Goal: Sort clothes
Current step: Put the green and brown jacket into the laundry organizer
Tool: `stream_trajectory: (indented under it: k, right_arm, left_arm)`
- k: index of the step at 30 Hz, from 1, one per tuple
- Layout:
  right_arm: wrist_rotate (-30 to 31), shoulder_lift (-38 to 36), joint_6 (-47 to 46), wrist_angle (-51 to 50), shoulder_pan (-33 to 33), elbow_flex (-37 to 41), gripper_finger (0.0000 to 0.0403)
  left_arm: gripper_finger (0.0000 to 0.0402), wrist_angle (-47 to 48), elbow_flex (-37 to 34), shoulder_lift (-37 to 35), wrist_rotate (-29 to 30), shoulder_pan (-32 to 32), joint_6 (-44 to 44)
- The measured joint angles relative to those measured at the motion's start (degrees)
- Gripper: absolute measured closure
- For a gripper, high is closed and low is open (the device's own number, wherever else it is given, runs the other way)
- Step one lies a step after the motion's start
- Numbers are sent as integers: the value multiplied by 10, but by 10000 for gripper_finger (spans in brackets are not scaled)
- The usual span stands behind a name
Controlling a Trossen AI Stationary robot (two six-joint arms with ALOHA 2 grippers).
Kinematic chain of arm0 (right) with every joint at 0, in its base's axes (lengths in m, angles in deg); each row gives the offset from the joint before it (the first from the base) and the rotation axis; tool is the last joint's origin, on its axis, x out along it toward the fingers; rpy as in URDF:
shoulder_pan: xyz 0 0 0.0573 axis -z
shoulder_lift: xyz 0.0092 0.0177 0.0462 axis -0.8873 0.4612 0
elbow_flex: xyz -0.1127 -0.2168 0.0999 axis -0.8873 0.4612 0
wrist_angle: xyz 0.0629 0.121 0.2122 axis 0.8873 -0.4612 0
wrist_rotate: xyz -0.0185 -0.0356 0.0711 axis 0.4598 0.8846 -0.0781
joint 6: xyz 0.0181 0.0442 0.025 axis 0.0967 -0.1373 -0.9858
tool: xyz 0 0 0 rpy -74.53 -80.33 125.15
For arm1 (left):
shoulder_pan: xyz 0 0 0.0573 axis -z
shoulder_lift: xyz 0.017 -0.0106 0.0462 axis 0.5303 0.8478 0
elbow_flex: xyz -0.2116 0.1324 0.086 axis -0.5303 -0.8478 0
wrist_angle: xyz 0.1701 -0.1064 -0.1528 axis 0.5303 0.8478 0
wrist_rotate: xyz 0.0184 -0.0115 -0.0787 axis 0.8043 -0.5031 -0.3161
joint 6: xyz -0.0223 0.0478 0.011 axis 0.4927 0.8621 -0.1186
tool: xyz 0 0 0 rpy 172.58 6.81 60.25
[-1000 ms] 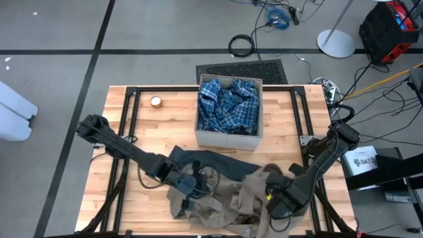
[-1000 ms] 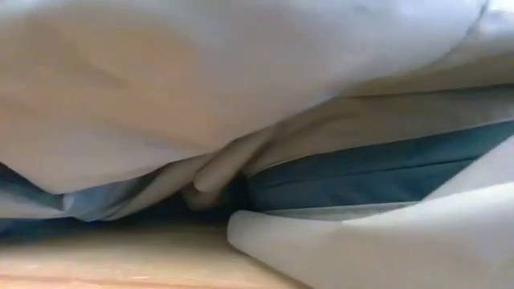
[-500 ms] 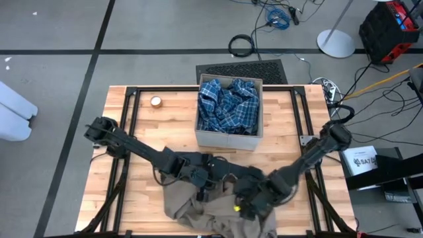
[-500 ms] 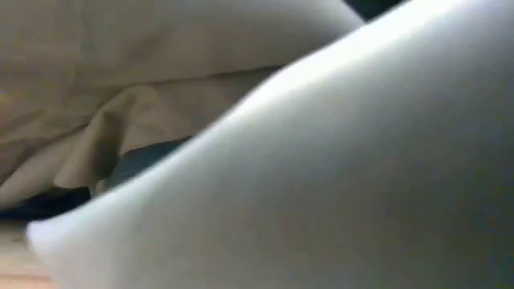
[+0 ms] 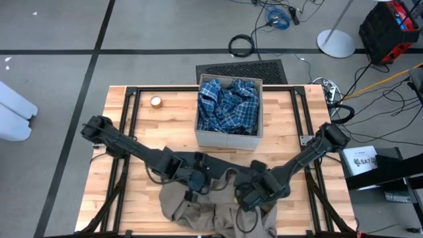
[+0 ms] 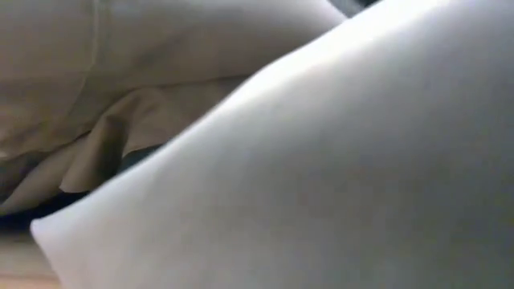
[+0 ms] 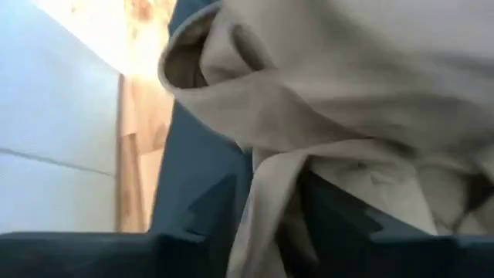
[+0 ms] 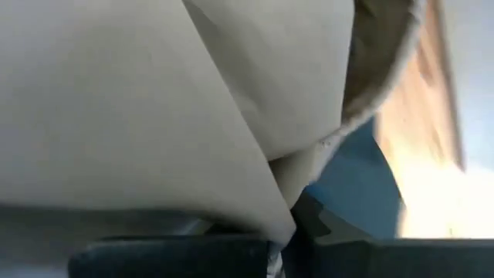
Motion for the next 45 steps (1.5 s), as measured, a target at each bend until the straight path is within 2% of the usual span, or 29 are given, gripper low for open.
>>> stream_trajectory:
  k: [4,7,10,13,18,23,27,33,35,38,41,45]
  right_arm:
    - [11,0,-138,-105,-21,0,402]
    - [42,0,-178,-155,-44,0,387]
    - [55,0,-189,-175,-56,0,354]
    - [52,0,-191,-185,-53,0,304]
    - [-16,-1,-189,-201,-32,16,206]
    - [-69,-1,-153,-163,-1,100,127]
    - [-137,-1,-87,-38,29,197,96]
    - [-232,-11,-49,167,78,336,88]
    - [-257,-14,-48,182,94,350,88]
    - [-260,-14,-46,173,100,346,100]
    - [-254,-10,-40,150,88,333,139]
    - [-245,-10,-56,158,63,332,239]
  left_arm:
    - [202,37,23,-38,63,18,0]
    - [181,40,24,-81,116,30,0]
    - [167,40,24,-119,140,36,-30]
    - [156,54,25,-144,142,40,-56]
    - [139,98,25,-156,146,57,-123]
    - [127,176,21,-155,166,95,-170]
    - [126,236,4,-164,254,146,-206]
    - [126,329,4,-223,369,214,-329]
    - [126,340,4,-242,401,234,-358]
    - [126,340,4,-252,443,258,-365]
    - [126,340,4,-251,474,269,-361]
    - [126,342,4,-243,527,274,-360]
